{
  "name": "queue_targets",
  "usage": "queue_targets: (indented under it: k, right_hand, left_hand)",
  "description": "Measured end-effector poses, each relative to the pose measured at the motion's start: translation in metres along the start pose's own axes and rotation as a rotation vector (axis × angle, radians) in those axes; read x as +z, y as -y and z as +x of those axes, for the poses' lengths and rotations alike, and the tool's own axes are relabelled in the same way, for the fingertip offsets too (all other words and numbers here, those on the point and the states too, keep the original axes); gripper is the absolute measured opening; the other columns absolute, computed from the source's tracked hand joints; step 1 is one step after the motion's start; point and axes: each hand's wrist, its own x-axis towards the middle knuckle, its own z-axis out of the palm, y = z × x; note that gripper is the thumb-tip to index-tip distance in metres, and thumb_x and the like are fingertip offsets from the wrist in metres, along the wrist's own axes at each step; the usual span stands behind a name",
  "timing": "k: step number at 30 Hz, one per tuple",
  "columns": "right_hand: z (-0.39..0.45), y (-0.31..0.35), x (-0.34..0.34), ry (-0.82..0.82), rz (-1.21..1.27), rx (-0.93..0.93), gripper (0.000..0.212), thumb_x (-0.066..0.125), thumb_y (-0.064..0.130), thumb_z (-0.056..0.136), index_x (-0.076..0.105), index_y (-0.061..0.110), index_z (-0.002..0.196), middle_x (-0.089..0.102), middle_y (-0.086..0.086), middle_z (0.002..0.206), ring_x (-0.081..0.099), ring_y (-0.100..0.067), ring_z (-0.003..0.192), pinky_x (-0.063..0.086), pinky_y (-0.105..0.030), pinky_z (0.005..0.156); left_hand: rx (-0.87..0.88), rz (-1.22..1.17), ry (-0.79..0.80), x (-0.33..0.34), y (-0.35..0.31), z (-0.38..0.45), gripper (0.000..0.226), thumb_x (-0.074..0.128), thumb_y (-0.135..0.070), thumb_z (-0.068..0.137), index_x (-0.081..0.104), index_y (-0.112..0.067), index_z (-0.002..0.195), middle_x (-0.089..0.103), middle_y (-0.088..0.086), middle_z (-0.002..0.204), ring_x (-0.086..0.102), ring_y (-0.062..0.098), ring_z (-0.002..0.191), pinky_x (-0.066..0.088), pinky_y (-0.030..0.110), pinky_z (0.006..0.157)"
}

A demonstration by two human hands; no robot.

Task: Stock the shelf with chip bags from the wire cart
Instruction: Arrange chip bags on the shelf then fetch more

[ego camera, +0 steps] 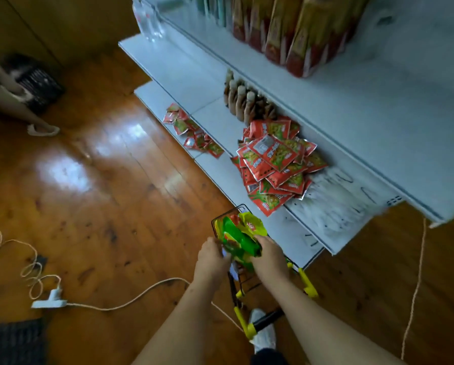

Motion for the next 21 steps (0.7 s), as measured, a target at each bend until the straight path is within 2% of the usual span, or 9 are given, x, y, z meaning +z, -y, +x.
queue_targets:
  k: [3, 4, 6, 8, 11, 13, 16, 18, 21]
  right_hand:
    - [-0.062, 0.018, -0.054, 0.042, 0.032, -0.048, 0.048, 0.070, 0.011, 0.079, 0.064, 0.020, 0.126, 0.067, -0.003, 0.114, 0.062, -0.022, 0.107, 0.050, -0.028, 0.085]
    - [-0.085, 0.024, -0.074, 0.039, 0.057, -0.057, 0.048, 0.070, 0.008, 0.077, 0.066, 0.019, 0.124, 0.069, -0.004, 0.110, 0.063, -0.021, 0.104, 0.049, -0.026, 0.081]
    - [-0.134, 0.031, -0.113, -0.003, 0.122, -0.061, 0.044, 0.071, 0.006, 0.075, 0.070, 0.018, 0.117, 0.070, 0.000, 0.100, 0.065, -0.015, 0.095, 0.045, -0.013, 0.069]
    - [-0.183, 0.038, -0.150, -0.080, 0.248, -0.057, 0.034, 0.076, 0.014, 0.078, 0.071, 0.020, 0.111, 0.070, 0.003, 0.094, 0.065, -0.010, 0.087, 0.043, -0.005, 0.061]
    - [-0.253, 0.037, -0.202, -0.230, 0.557, -0.023, 0.025, 0.075, 0.030, 0.084, 0.068, 0.023, 0.107, 0.069, 0.005, 0.095, 0.065, -0.005, 0.080, 0.049, -0.012, 0.059]
    - [-0.294, 0.025, -0.230, -0.366, 0.775, 0.016, 0.025, 0.071, 0.038, 0.085, 0.070, 0.021, 0.104, 0.071, 0.000, 0.099, 0.068, -0.009, 0.080, 0.051, -0.018, 0.061]
    - [-0.350, -0.011, -0.266, -0.533, 1.003, 0.082, 0.051, 0.065, 0.061, 0.080, 0.071, 0.017, 0.106, 0.075, -0.010, 0.102, 0.072, -0.025, 0.091, 0.058, -0.038, 0.080]
    - [-0.390, -0.038, -0.289, -0.603, 1.049, 0.123, 0.057, 0.064, 0.069, 0.076, 0.071, 0.016, 0.097, 0.075, -0.012, 0.099, 0.072, -0.030, 0.092, 0.056, -0.050, 0.088]
    - [-0.445, -0.093, -0.318, -0.682, 1.082, 0.197, 0.047, 0.054, 0.057, 0.089, 0.070, 0.013, 0.095, 0.075, -0.009, 0.093, 0.072, -0.028, 0.090, 0.057, -0.048, 0.088]
  left_hand:
    - [0.128, -0.019, 0.073, -0.033, -0.034, -0.059, 0.084, 0.078, -0.036, 0.073, 0.036, -0.016, 0.142, 0.049, 0.005, 0.134, 0.051, 0.027, 0.125, 0.048, 0.043, 0.103]
    - [0.180, -0.031, 0.148, -0.043, -0.047, -0.080, 0.084, 0.081, -0.034, 0.072, 0.037, -0.018, 0.142, 0.054, 0.004, 0.130, 0.056, 0.025, 0.122, 0.051, 0.041, 0.099]
    - [0.256, -0.041, 0.312, -0.060, -0.073, -0.126, 0.064, 0.083, -0.027, 0.075, 0.048, -0.021, 0.129, 0.065, -0.002, 0.113, 0.065, 0.016, 0.103, 0.056, 0.027, 0.085]
    - [0.303, -0.044, 0.439, -0.072, -0.102, -0.178, 0.050, 0.082, -0.031, 0.077, 0.056, -0.023, 0.119, 0.070, -0.005, 0.106, 0.067, 0.008, 0.089, 0.054, 0.017, 0.075]
    - [0.311, -0.133, 0.540, -0.068, -0.143, -0.247, 0.055, 0.083, -0.035, 0.075, 0.059, -0.019, 0.123, 0.074, -0.001, 0.104, 0.072, 0.016, 0.090, 0.059, 0.032, 0.083]
    - [0.297, -0.201, 0.595, -0.052, -0.169, -0.291, 0.043, 0.081, -0.027, 0.080, 0.061, -0.015, 0.116, 0.078, 0.002, 0.089, 0.074, 0.018, 0.076, 0.062, 0.034, 0.071]
    - [0.335, -0.243, 0.637, -0.010, -0.208, -0.356, 0.023, 0.077, -0.023, 0.083, 0.063, -0.014, 0.100, 0.075, -0.001, 0.067, 0.071, 0.014, 0.058, 0.060, 0.031, 0.060]
    - [0.391, -0.267, 0.644, 0.027, -0.230, -0.395, 0.031, 0.079, -0.022, 0.080, 0.065, -0.011, 0.105, 0.077, 0.004, 0.078, 0.073, 0.020, 0.066, 0.061, 0.032, 0.062]
    - [0.451, -0.235, 0.703, 0.091, -0.261, -0.454, 0.042, 0.083, -0.023, 0.076, 0.065, -0.010, 0.111, 0.077, 0.010, 0.094, 0.074, 0.026, 0.077, 0.062, 0.036, 0.070]
